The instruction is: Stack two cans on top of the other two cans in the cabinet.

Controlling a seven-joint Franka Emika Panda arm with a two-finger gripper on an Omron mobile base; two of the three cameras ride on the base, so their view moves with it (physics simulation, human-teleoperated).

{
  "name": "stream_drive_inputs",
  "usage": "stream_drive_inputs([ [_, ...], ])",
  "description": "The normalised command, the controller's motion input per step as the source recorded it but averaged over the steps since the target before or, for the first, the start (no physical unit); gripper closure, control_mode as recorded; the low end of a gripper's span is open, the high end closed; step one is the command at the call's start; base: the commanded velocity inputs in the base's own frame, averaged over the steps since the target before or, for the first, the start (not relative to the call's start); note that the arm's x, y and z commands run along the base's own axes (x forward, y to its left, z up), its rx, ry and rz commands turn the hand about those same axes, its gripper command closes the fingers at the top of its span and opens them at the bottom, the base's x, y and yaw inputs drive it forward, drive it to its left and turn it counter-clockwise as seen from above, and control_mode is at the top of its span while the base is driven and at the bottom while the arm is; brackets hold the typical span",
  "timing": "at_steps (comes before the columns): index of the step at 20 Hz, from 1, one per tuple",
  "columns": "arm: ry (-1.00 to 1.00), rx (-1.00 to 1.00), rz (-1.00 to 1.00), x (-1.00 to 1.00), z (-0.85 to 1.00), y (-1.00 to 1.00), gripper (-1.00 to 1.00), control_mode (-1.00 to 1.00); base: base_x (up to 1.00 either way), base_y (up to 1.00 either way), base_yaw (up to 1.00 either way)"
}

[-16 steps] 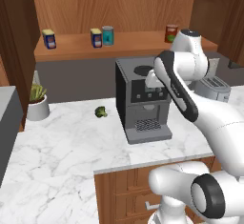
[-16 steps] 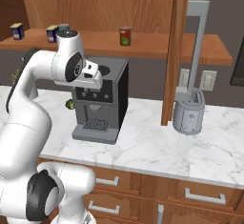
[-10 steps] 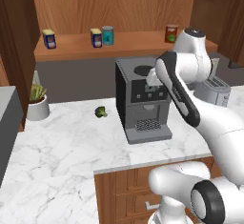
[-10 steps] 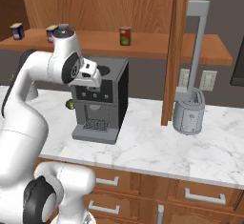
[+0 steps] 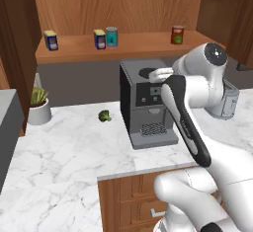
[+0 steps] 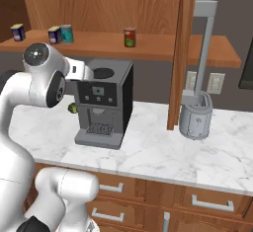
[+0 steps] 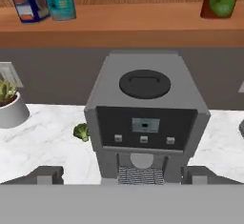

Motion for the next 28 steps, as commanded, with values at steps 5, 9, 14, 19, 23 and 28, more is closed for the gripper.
stream_drive_inputs([
  [5, -0.12, 0.01, 0.0, 0.02, 0.58, 0.45, -1.0, -1.0, 0.0, 0.0, 0.0],
  [9, -0.04, 0.06, 0.0, 0.18, 0.44, 0.52, -1.0, -1.0, 0.0, 0.0, 0.0],
  [14, 0.0, 0.08, 0.0, 0.21, 0.38, 0.51, -1.0, -1.0, 0.0, 0.0, 0.0],
  [19, 0.0, 0.13, 0.0, 0.29, 0.16, 0.34, -1.0, -1.0, 0.0, 0.0, 0.0],
  [23, 0.0, 0.14, 0.0, 0.31, 0.04, 0.3, -1.0, -1.0, 0.0, 0.0, 0.0],
  [28, 0.0, 0.1, 0.0, 0.31, 0.06, 0.31, -1.0, -1.0, 0.0, 0.0, 0.0],
])
